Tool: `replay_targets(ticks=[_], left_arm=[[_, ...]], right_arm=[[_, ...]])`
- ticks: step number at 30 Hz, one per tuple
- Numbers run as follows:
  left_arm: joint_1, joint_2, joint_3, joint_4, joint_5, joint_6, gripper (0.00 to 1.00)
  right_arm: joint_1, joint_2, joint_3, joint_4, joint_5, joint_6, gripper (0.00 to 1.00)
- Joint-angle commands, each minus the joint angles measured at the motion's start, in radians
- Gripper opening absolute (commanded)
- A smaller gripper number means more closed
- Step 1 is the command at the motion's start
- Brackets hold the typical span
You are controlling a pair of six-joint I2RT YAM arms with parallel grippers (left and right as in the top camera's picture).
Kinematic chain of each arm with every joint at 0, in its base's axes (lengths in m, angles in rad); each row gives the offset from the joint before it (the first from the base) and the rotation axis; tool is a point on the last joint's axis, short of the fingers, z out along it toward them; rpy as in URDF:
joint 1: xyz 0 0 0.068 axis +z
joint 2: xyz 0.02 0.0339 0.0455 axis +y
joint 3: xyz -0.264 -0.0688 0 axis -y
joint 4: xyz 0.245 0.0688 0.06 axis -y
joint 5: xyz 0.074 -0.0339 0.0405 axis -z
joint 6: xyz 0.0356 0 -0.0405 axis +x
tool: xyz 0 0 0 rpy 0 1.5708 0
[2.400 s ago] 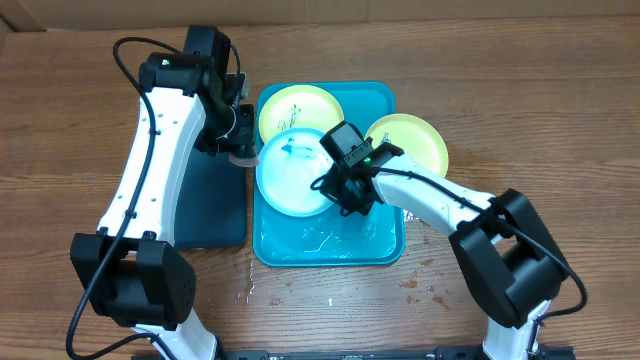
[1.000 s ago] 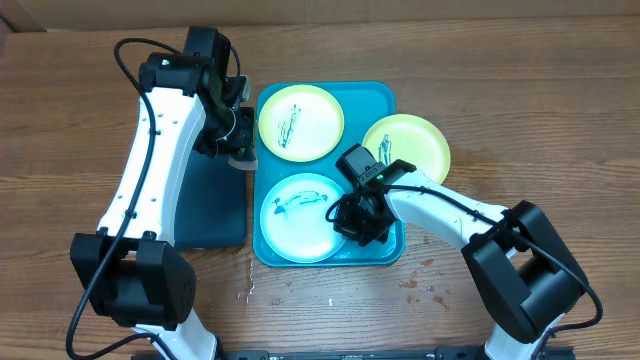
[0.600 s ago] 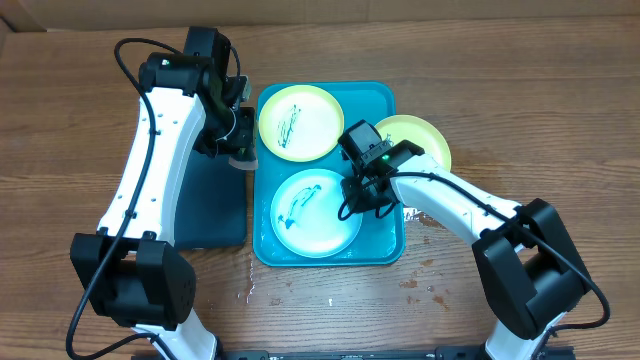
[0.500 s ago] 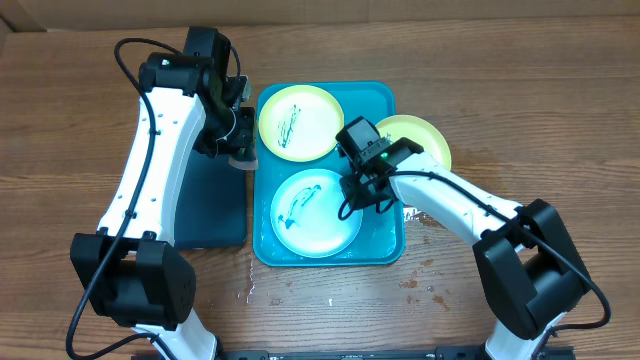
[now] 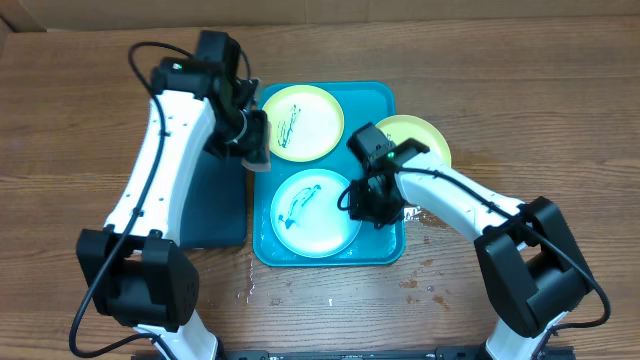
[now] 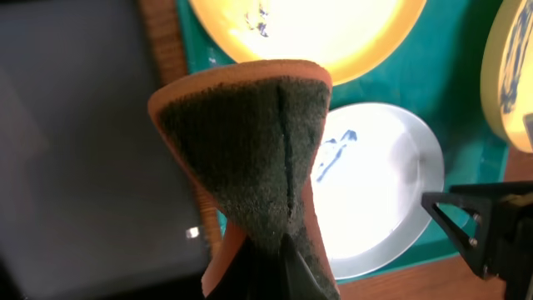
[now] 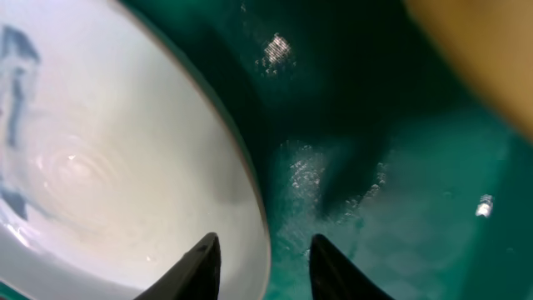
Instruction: Clean dirty plates on tray and stack at the side
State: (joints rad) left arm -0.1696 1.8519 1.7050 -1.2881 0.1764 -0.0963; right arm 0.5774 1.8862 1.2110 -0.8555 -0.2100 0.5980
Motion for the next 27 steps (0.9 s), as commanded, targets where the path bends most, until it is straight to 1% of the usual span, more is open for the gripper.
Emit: replay_targets(ticks=[1,2,3,4,9,13,17,19,22,27], left_arm=[[-0.043,-0.035,-0.079,0.041,0.029,0.021,0.04],[-0.054,-0.035,-0.105,0.066,0.032,0.021,0.04],[-0.066,-0.035,-0.132,0.093,0.032,0.014,0.04],[-0.077,-0.035,-0.159,0.122,0.032,0.006,0.04],[-0.151,-0.035,-0.327,0.301,0.036,-0.045,0.04],[-0.221,-0.034,-0.473,0.489,0.038,-0.066,0.04],[-0.268,-0.034,-0.573,0.668,0.038,-0.086,0.04],[-0.277,-0.032,-0.589,0.703,0.038,-0.105,0.04],[-0.276,-0.021,-0.589,0.703,0.024,-0.111,0.04],[-0.264,0.027,-0.589,0.639,-0.12,-0.111,0.04]], right_arm=[[0.006,0.005,-0.072,0.079,-0.039,0.097,0.16],[0.003,0.005,-0.083,0.09,-0.038,0.125,0.1],[0.0,0.005,-0.091,0.097,-0.039,0.152,0.08],[-0.003,0.005,-0.093,0.099,-0.039,0.169,0.04],[-0.005,0.005,-0.093,0.1,-0.039,0.158,0.04],[-0.001,0.005,-0.093,0.1,-0.039,0.157,0.04],[-0.001,0.005,-0.093,0.099,-0.039,0.157,0.04],[-0.001,0.005,-0.093,0.099,-0.039,0.157,0.04],[-0.001,0.005,-0.093,0.099,-0.039,0.157,0.04],[-0.001,0.005,-0.093,0.095,-0.039,0.157,0.04]])
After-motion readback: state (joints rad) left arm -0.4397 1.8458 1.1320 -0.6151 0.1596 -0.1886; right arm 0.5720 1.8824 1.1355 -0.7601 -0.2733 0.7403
